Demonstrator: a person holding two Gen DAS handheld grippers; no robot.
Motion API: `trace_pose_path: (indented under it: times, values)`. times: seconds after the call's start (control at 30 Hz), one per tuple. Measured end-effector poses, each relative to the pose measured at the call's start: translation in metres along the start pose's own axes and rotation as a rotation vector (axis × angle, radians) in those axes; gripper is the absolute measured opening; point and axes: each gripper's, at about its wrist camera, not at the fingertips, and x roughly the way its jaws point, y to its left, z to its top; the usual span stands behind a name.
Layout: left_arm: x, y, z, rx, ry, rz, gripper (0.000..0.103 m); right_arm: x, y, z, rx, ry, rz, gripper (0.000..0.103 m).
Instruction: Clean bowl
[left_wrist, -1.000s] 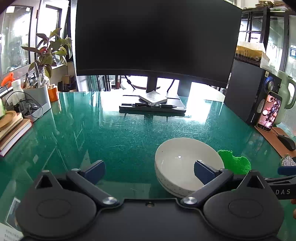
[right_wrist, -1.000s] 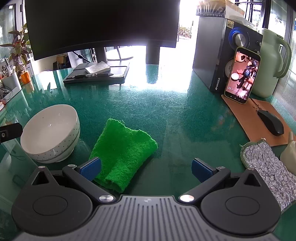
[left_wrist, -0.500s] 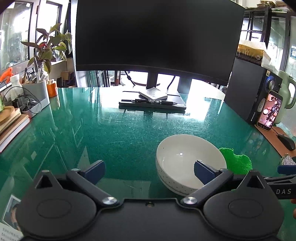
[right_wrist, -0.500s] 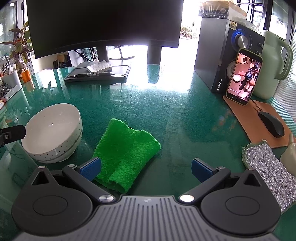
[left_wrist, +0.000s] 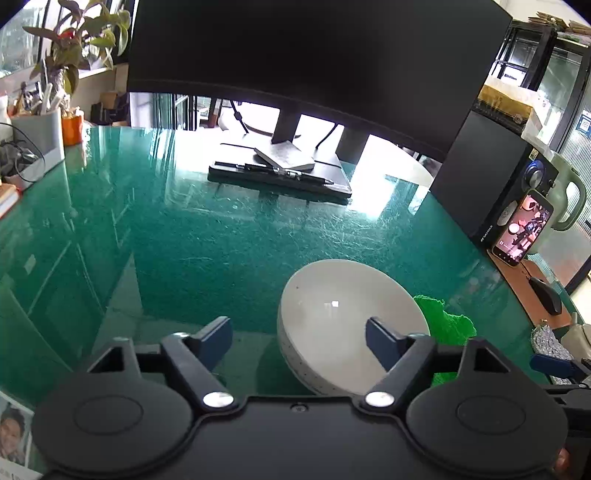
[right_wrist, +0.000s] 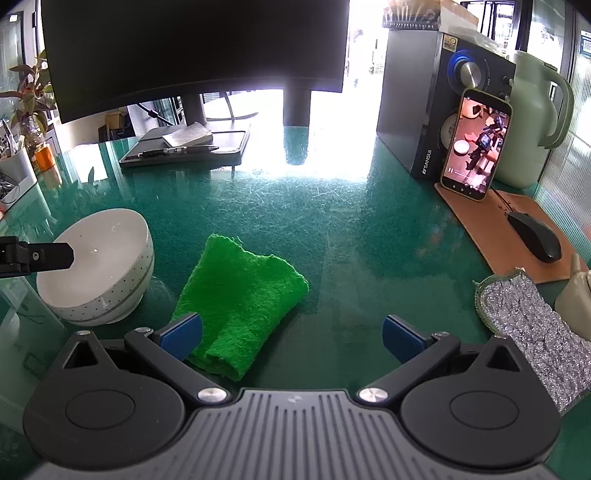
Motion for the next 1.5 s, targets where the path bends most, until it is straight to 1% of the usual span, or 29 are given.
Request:
trace_pose_path:
  times: [0.13,0.27,0.4,0.6,0.7,0.77,0.8,0.83,0.93,1.1,1.17,1.23,1.3,1.37,1.5]
  values:
    - [0.0,0.0,-0.001,-0.002,0.002,-0.014,0.063,-0.001,-0.001,-0.001,0.002,-0.006,0.0,0.103]
    - [-0.001,0.003,-0.002,-0.022,-0.004,-0.023,0.063,0.0,-0.002,-0.001,0.008,-0.002,0.002,0.103]
    - [-0.005,0.005,-0.001,-0.035,-0.017,-0.016,0.064,0.0,-0.001,-0.001,0.005,-0.004,0.003,0.103]
    - [-0.008,0.007,-0.001,-0.042,-0.023,-0.012,0.069,-0.001,0.0,-0.001,0.004,-0.002,0.006,0.103]
    - [-0.01,0.007,-0.001,-0.037,-0.037,-0.002,0.079,-0.001,0.002,0.0,-0.001,-0.006,0.004,0.103]
    - [-0.013,0.006,-0.002,-0.027,-0.052,0.012,0.088,-0.002,0.002,0.0,-0.002,-0.006,0.005,0.103]
    - [-0.015,0.005,-0.002,-0.022,-0.058,0.019,0.09,-0.002,0.003,0.0,-0.002,-0.006,0.006,0.103]
    - [-0.017,0.004,-0.003,-0.013,-0.067,0.031,0.095,-0.002,0.003,0.0,-0.001,-0.005,0.008,0.103]
    - [-0.023,-0.003,-0.007,0.024,-0.097,0.083,0.102,-0.003,0.005,0.001,0.004,-0.005,0.013,0.103]
    - [-0.027,-0.013,-0.009,0.08,-0.106,0.149,0.103,-0.003,0.009,0.0,0.025,0.016,0.039,0.103]
    - [-0.026,-0.016,-0.01,0.102,-0.104,0.192,0.103,-0.002,0.01,0.0,0.032,0.025,0.034,0.103]
    - [-0.025,-0.016,-0.009,0.107,-0.096,0.217,0.103,-0.001,0.012,0.001,0.036,0.028,0.009,0.103]
    - [-0.025,-0.013,-0.009,0.1,-0.09,0.228,0.103,-0.001,0.012,0.001,0.038,0.03,-0.01,0.103]
    - [-0.025,-0.011,-0.009,0.088,-0.086,0.223,0.103,-0.001,0.012,0.001,0.039,0.034,-0.025,0.103]
    - [-0.027,-0.01,-0.01,0.089,-0.087,0.218,0.103,-0.001,0.011,0.0,0.043,0.039,-0.022,0.103]
